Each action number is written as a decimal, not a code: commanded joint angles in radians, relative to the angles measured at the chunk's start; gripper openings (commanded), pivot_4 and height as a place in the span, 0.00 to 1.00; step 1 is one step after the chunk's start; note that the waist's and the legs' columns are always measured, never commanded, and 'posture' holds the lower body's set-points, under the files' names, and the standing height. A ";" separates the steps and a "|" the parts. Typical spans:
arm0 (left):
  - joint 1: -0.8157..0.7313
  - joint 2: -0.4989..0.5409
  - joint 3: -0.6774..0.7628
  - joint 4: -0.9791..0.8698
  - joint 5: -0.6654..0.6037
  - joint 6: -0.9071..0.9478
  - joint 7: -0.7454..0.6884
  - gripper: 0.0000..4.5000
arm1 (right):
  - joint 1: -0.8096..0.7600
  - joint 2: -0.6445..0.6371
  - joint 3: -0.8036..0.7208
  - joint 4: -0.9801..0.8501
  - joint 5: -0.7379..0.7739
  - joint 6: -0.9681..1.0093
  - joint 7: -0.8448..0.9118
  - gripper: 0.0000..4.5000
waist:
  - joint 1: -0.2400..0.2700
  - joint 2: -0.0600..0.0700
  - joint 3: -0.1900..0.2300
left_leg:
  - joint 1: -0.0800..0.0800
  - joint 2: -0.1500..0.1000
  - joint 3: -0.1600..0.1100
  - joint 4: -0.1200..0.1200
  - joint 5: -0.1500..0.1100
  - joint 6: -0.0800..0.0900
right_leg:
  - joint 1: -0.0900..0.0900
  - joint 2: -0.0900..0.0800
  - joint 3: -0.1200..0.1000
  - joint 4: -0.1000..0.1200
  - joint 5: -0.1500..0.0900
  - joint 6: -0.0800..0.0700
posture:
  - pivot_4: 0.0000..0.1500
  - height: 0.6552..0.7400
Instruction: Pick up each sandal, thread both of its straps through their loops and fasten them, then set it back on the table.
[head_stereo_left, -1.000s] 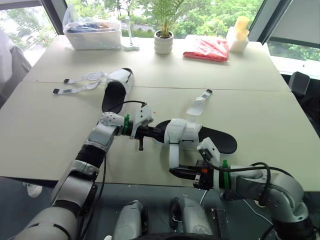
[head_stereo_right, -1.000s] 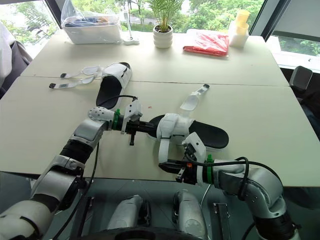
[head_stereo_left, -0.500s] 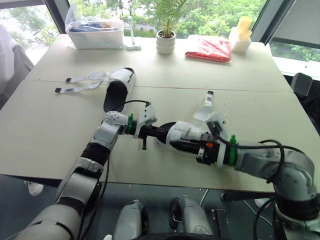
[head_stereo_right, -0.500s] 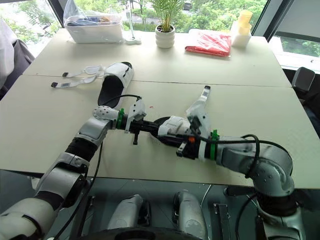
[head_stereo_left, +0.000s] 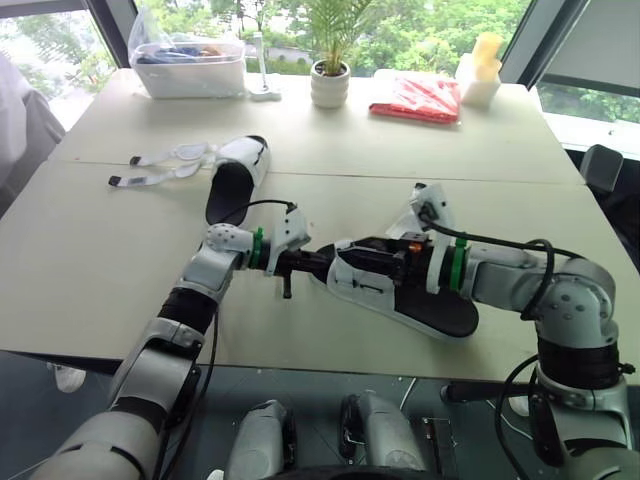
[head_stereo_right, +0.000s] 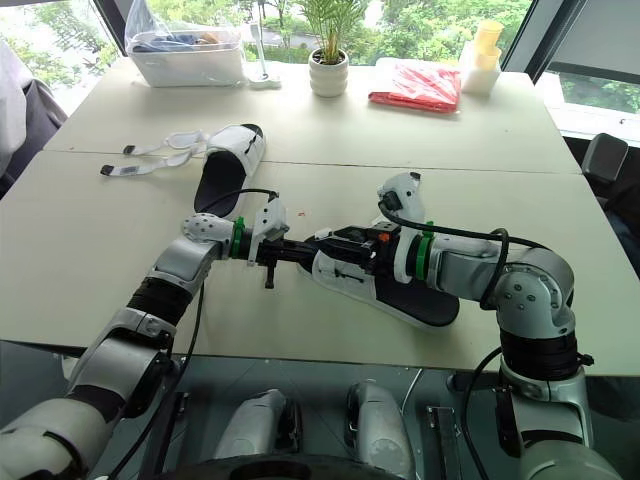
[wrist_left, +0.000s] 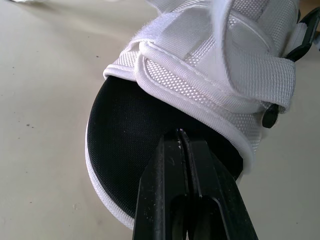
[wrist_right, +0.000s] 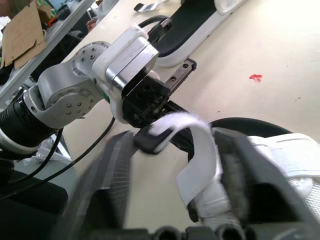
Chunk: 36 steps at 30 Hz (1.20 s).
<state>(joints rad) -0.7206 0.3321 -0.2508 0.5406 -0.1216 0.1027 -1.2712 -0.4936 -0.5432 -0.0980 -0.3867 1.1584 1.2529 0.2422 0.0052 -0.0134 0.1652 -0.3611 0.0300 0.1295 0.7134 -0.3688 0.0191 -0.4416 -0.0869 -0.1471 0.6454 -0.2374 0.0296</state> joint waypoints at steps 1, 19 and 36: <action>0.014 0.007 -0.002 -0.004 0.007 0.009 0.006 0.00 | -0.029 -0.018 -0.036 -0.033 0.020 -0.009 0.008 0.98 | 0.000 0.000 0.000 | 0.000 0.000 0.000 0.000 0.000 0.000 | 0.000 0.000 0.000 0.000 0.000 0.000 | 1.00 0.87; 0.009 0.001 -0.003 0.002 0.007 0.004 0.010 0.00 | -0.037 0.021 -0.003 -0.029 -0.271 -0.318 0.111 0.98 | 0.001 0.000 0.000 | 0.000 0.000 0.001 0.001 0.001 -0.001 | 0.000 0.000 0.000 0.001 0.000 0.001 | 1.00 0.87; 0.007 -0.003 0.000 0.004 0.007 0.004 0.015 0.00 | -0.171 -0.012 0.200 0.211 -0.389 -0.122 0.257 0.98 | -0.001 0.000 0.000 | 0.000 0.000 0.001 0.001 0.000 0.000 | 0.000 0.000 0.000 0.002 0.000 0.001 | 1.00 0.87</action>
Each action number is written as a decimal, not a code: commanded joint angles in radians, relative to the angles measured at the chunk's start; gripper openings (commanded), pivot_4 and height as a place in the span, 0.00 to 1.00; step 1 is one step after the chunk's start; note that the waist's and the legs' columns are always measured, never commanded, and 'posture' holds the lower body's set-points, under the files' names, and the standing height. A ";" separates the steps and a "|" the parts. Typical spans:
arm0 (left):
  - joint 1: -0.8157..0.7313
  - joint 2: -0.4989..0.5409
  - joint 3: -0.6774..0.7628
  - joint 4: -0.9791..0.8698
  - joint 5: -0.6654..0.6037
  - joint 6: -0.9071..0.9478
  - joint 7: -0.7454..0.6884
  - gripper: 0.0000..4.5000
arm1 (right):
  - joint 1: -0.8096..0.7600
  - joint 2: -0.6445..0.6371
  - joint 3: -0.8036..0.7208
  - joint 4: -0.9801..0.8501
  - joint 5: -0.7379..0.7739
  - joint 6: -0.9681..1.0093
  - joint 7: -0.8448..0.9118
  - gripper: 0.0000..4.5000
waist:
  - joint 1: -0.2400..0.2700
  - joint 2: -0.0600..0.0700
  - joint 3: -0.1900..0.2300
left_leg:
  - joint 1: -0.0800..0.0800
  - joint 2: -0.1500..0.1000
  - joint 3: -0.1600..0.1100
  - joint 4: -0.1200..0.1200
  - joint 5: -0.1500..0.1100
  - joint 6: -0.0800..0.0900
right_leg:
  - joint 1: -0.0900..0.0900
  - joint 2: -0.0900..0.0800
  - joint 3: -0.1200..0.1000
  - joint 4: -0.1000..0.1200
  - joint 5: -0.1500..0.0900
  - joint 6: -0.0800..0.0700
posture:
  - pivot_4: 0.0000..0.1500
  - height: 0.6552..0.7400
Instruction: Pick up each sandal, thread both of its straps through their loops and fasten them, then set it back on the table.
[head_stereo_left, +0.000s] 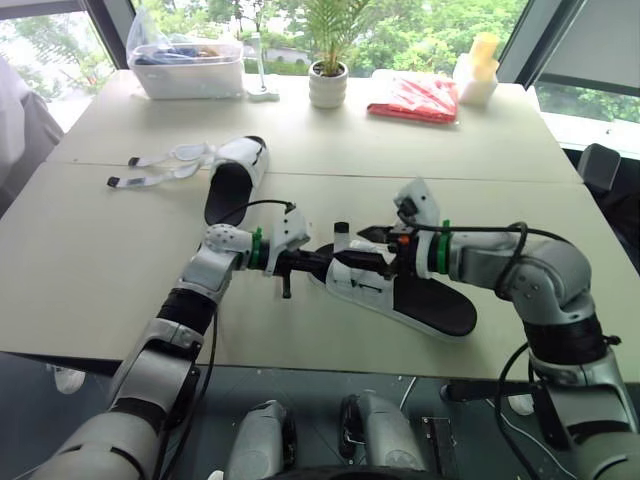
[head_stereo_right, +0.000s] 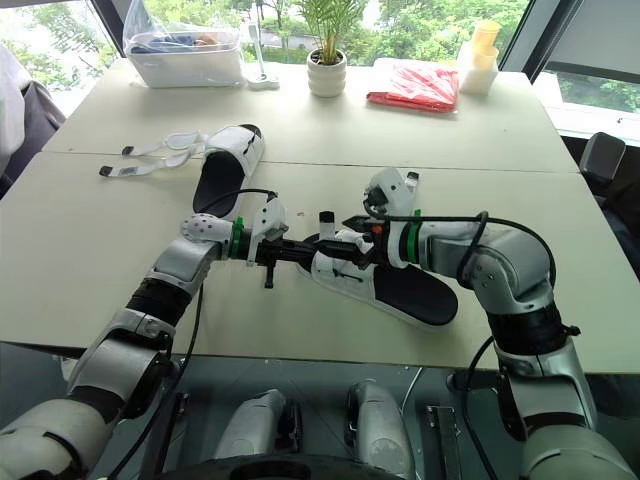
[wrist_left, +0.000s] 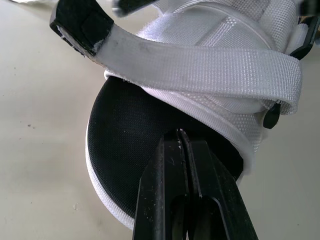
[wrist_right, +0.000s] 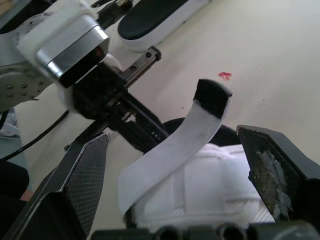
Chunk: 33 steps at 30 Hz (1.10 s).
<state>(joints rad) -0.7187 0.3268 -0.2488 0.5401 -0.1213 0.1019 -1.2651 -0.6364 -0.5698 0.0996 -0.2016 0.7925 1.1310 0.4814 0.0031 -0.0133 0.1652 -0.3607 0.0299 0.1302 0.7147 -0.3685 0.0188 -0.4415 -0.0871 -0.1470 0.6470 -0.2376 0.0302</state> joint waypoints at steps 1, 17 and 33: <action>0.006 0.001 -0.002 0.004 0.007 0.005 0.009 0.00 | -0.036 0.023 0.004 0.043 -0.027 0.005 0.024 0.98 | 0.002 0.000 0.000 | 0.000 0.000 0.000 0.000 0.000 0.000 | 0.000 0.000 0.000 0.000 0.000 0.000 | 1.00 0.87; 0.032 -0.004 -0.008 -0.020 0.015 0.009 0.029 0.00 | -0.102 0.143 -0.081 0.069 -0.074 0.039 0.007 0.01 | -0.005 0.000 0.000 | 0.000 0.000 0.000 0.000 0.000 0.000 | 0.000 0.000 0.000 0.000 0.000 0.000 | 1.00 0.87; 0.011 -0.028 -0.029 0.034 0.033 -0.025 0.035 0.00 | -0.001 0.046 -0.090 -0.021 -0.188 0.020 -0.069 0.01 | -0.010 0.000 0.000 | 0.000 0.000 0.000 0.000 0.000 0.000 | 0.000 -0.001 0.000 0.000 0.000 0.000 | 1.00 0.87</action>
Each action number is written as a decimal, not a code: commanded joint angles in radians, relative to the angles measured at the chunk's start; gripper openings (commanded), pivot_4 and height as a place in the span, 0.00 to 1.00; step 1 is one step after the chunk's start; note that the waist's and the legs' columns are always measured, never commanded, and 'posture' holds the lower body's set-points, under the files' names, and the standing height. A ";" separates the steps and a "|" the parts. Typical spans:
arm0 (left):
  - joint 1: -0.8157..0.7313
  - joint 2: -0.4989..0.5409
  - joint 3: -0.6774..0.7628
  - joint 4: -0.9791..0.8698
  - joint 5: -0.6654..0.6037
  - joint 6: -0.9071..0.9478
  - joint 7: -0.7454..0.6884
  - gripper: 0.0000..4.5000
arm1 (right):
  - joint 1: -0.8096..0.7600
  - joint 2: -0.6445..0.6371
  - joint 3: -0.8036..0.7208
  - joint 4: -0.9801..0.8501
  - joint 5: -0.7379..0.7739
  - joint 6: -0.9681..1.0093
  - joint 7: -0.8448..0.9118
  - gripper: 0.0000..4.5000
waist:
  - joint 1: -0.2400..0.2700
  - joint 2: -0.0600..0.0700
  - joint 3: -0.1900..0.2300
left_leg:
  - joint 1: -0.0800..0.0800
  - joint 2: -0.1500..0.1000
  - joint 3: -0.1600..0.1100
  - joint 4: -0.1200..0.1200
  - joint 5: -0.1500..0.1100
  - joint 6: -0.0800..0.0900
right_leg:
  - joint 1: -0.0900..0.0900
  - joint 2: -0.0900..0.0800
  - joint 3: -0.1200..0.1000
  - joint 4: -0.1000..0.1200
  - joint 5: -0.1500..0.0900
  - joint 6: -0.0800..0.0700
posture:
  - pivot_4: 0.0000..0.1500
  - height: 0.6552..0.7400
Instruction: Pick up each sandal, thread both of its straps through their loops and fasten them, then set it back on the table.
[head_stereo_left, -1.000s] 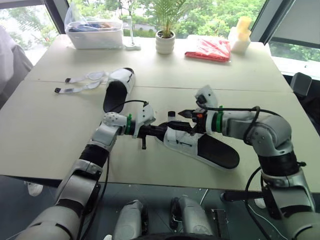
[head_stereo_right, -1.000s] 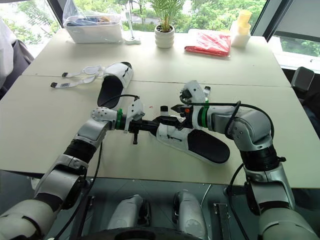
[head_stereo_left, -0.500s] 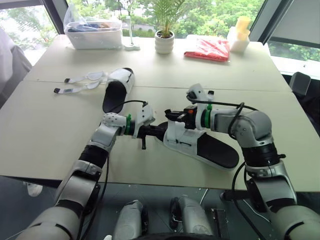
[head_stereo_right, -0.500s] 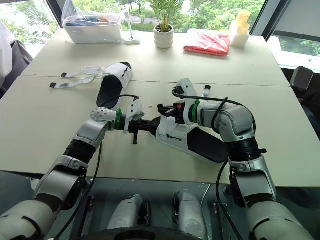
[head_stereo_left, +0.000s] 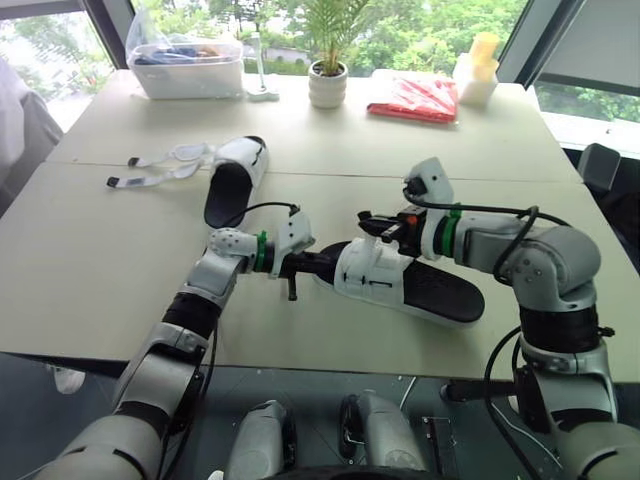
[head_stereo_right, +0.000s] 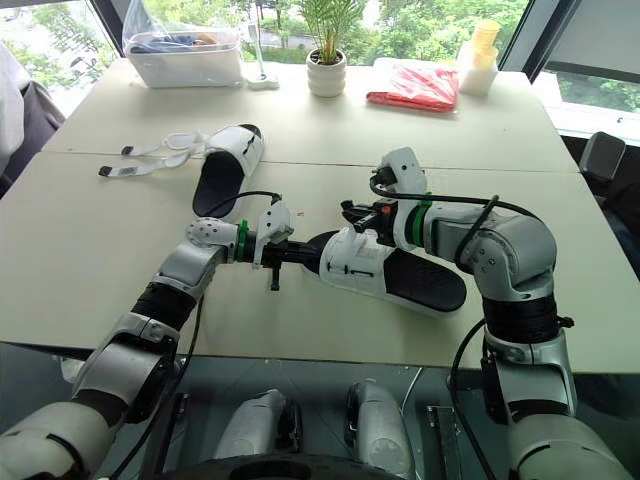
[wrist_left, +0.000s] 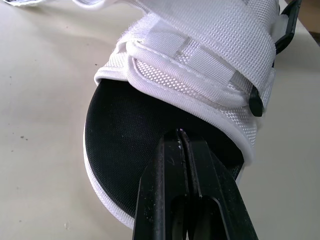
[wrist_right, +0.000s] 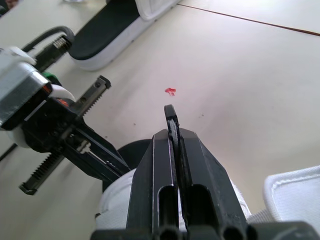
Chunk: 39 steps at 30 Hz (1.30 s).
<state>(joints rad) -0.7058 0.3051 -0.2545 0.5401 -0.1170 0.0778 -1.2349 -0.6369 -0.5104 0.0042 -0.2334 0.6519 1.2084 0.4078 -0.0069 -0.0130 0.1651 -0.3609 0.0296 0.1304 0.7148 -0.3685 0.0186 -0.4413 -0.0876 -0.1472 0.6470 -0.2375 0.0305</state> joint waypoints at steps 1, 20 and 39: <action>-0.005 -0.007 -0.024 0.036 0.029 -0.002 0.004 0.00 | 0.002 -0.014 0.014 0.023 -0.059 -0.070 0.009 0.01 | 0.000 0.000 0.000 | 0.000 0.000 0.000 0.000 0.000 0.000 | 0.000 0.000 0.000 0.000 0.000 0.000 | 1.00 0.87; 0.019 -0.002 -0.044 0.038 0.044 -0.034 0.009 0.00 | -0.043 0.013 0.004 0.227 -0.107 -0.083 0.021 0.01 | -0.006 0.000 0.000 | 0.001 0.000 0.000 0.000 0.000 0.000 | 0.000 0.000 0.000 0.000 0.000 0.001 | 1.00 0.87; 0.022 0.006 -0.034 0.028 0.036 -0.031 0.012 0.00 | -0.026 -0.048 0.011 -0.011 -0.129 -0.220 0.122 0.45 | -0.008 0.001 0.000 | 0.002 0.001 0.000 -0.001 0.000 0.000 | 0.001 0.000 0.000 0.000 0.000 0.001 | 1.00 0.87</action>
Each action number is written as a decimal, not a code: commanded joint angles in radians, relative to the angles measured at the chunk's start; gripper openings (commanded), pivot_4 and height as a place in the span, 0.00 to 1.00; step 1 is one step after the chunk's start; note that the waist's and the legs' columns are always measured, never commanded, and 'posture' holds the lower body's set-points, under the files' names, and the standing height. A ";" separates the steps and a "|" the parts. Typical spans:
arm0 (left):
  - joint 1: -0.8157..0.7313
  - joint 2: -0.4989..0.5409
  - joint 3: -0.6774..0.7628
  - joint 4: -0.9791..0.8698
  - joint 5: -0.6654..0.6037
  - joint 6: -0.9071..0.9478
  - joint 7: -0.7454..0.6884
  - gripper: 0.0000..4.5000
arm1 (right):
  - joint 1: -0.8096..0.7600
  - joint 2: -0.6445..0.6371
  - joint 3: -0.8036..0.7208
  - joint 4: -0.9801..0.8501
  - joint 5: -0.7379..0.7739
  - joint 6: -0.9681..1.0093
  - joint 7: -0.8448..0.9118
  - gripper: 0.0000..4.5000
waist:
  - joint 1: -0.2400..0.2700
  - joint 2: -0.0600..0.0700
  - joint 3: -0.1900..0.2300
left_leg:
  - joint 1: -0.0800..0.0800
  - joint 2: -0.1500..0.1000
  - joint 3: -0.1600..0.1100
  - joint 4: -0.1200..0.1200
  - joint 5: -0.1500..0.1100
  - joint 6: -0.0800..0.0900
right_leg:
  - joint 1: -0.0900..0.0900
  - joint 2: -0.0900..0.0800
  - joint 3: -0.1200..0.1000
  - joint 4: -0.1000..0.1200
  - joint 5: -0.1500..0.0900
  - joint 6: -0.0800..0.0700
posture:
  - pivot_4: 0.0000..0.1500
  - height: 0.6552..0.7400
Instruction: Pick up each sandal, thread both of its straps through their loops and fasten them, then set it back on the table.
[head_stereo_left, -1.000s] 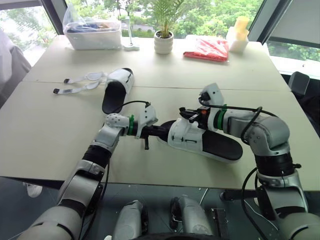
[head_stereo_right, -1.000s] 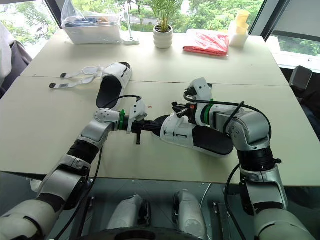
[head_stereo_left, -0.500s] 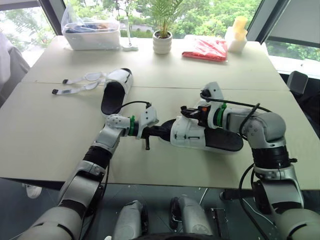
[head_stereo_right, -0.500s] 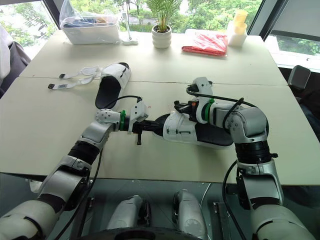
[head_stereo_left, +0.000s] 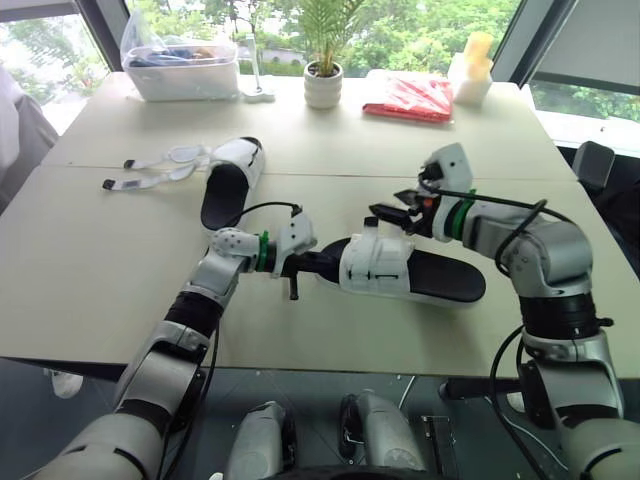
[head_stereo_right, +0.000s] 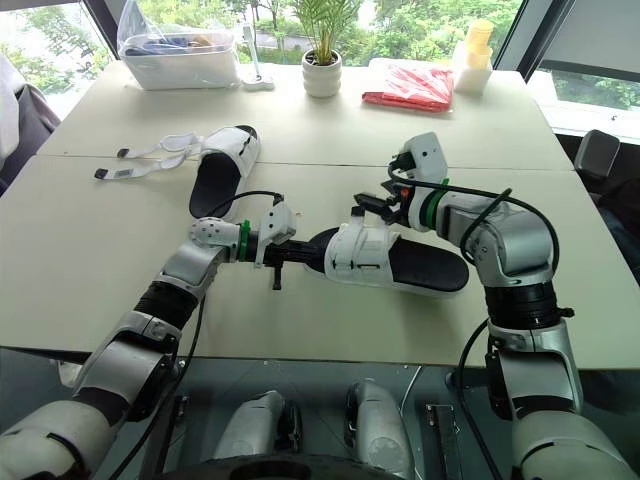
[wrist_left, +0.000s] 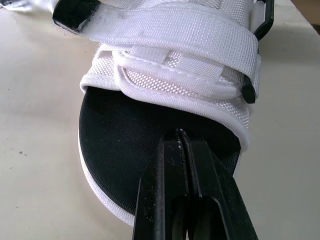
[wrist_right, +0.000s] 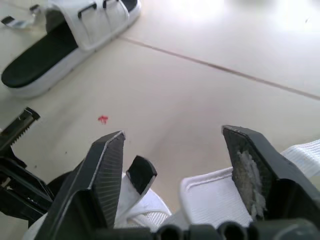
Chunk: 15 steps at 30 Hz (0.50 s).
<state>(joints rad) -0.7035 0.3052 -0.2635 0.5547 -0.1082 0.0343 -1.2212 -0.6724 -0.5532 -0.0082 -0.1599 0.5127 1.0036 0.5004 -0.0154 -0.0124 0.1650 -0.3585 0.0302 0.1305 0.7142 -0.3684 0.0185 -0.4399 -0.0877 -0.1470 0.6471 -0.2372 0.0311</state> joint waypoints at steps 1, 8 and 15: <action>0.019 0.006 -0.024 0.014 0.027 0.012 -0.002 0.00 | 0.016 -0.006 0.038 -0.100 0.007 -0.017 0.039 0.33 | 0.001 0.000 0.000 | 0.000 0.000 0.000 0.000 0.000 0.000 | 0.000 0.000 0.000 0.000 0.000 0.000 | 1.00 0.87; 0.004 0.001 -0.022 0.030 0.030 0.008 0.000 0.00 | 0.071 -0.080 0.248 -0.101 -0.137 -0.073 0.097 0.01 | 0.002 0.000 0.000 | 0.000 0.000 0.000 0.000 0.000 0.000 | 0.000 0.000 0.000 0.000 0.000 0.000 | 1.00 0.87; -0.001 -0.002 -0.021 0.034 0.029 0.008 0.001 0.00 | 0.035 -0.044 0.327 0.120 -0.299 -0.222 0.079 0.01 | 0.002 0.000 0.000 | 0.001 0.000 0.000 0.000 0.000 0.000 | 0.001 0.000 0.000 0.000 0.000 0.000 | 1.00 0.87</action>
<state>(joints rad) -0.7132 0.3011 -0.2632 0.5690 -0.1075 0.0330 -1.2196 -0.6366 -0.5997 0.3101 -0.1006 0.2565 0.7973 0.5932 -0.0137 -0.0127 0.1648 -0.3572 0.0299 0.1307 0.7145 -0.3684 0.0185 -0.4385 -0.0878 -0.1470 0.6468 -0.2372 0.0311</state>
